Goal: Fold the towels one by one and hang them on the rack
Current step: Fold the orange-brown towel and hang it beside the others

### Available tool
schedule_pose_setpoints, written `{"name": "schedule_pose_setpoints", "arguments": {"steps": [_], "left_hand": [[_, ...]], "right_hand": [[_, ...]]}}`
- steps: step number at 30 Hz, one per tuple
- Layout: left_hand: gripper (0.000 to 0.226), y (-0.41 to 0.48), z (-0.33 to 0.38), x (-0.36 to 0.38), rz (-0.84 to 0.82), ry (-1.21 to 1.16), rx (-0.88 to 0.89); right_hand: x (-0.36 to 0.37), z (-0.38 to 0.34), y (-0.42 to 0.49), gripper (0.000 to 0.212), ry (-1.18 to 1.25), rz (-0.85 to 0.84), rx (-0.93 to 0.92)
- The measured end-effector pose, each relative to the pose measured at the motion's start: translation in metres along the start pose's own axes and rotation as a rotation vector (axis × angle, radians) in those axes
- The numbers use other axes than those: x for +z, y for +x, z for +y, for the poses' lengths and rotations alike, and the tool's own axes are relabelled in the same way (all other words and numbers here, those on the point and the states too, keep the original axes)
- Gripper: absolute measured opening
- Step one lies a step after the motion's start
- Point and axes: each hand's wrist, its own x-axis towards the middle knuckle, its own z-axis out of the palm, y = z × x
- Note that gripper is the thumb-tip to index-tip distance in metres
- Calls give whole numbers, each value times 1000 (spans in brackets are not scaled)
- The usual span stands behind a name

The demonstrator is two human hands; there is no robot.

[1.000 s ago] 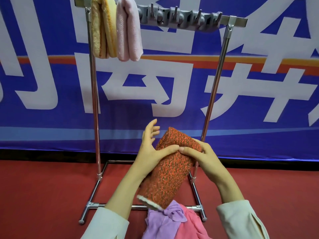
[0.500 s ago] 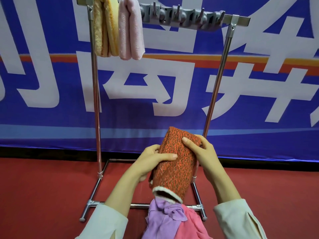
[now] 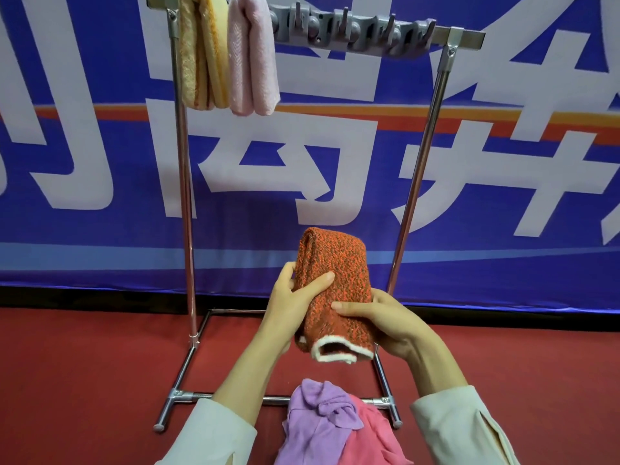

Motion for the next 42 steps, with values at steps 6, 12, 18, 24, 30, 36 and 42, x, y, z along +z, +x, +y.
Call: {"name": "schedule_pose_setpoints", "arguments": {"steps": [6, 12, 18, 24, 30, 36, 42], "left_hand": [[54, 0, 8, -2, -203, -170, -314], [39, -1, 1, -5, -277, -256, -425], [13, -1, -6, -12, -285, -228, -414], [28, 1, -7, -10, -340, -307, -418], [20, 3, -11, -10, -332, -277, -407], [28, 5, -23, -7, -270, -38, -432], [23, 11, -30, -1, -157, -117, -425]], "right_hand": [[-1, 2, 10, 31, 272, 146, -6], [-4, 4, 13, 24, 321, 152, 30], [-2, 7, 19, 27, 332, 224, -8], [-5, 6, 18, 45, 451, 95, -65], [0, 8, 15, 53, 468, 151, -63], [3, 9, 20, 42, 506, 184, -107], [-5, 8, 18, 37, 351, 230, -203]]}}
